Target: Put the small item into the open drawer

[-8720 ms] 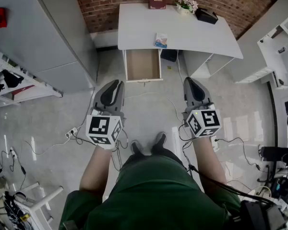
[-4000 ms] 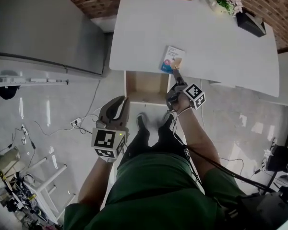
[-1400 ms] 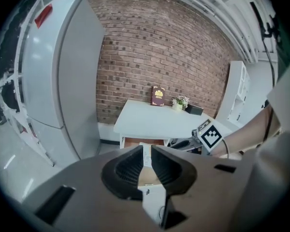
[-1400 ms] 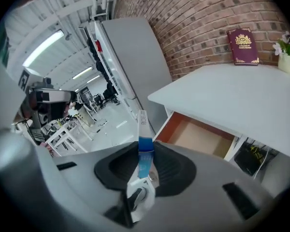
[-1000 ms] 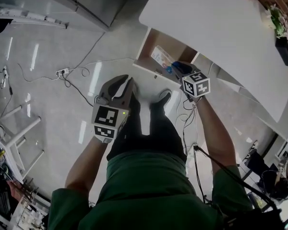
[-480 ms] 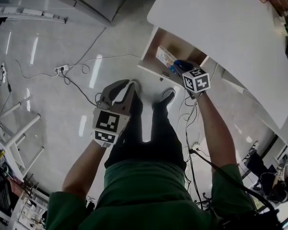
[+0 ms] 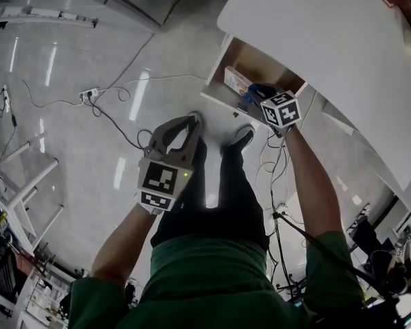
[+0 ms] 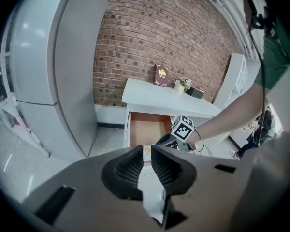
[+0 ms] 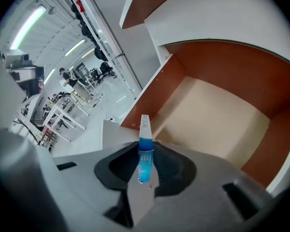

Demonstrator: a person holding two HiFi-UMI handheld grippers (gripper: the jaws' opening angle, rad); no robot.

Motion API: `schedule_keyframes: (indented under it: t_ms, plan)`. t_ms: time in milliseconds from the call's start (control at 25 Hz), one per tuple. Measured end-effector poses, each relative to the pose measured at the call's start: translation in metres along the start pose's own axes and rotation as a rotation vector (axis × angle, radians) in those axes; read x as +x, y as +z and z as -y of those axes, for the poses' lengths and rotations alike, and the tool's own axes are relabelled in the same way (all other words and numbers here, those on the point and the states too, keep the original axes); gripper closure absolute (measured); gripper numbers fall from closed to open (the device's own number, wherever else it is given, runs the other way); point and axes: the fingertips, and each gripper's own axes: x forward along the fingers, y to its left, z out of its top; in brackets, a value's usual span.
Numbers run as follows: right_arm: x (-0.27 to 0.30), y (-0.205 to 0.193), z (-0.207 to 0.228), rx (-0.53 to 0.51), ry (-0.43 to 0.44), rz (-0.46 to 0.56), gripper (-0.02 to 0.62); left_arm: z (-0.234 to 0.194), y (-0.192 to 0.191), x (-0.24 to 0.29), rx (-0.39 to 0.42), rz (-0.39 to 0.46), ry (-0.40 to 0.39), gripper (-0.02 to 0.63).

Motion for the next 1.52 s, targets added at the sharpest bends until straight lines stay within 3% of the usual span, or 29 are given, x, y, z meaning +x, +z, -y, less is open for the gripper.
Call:
schedule_keyframes:
  t_ms: [520, 760, 1240, 1520]
  plan:
    - [0.025, -0.022, 0.022, 0.009, -0.092, -0.100, 0.480, -0.004, -0.017, 0.007, -0.031, -0.002, 0.015, 0.560]
    - [0.022, -0.029, 0.024, 0.003, -0.147, -0.133, 0.409, -0.002, -0.009, 0.008, -0.039, 0.017, 0.011, 0.560]
    - [-0.024, 0.004, 0.012, 0.038, -0.185, 0.016, 0.404, 0.006, 0.022, 0.005, -0.005, 0.063, 0.006, 0.558]
    - [-0.092, 0.068, -0.049, -0.088, -0.151, 0.206, 0.436, 0.005, 0.070, -0.010, 0.058, 0.133, 0.037, 0.560]
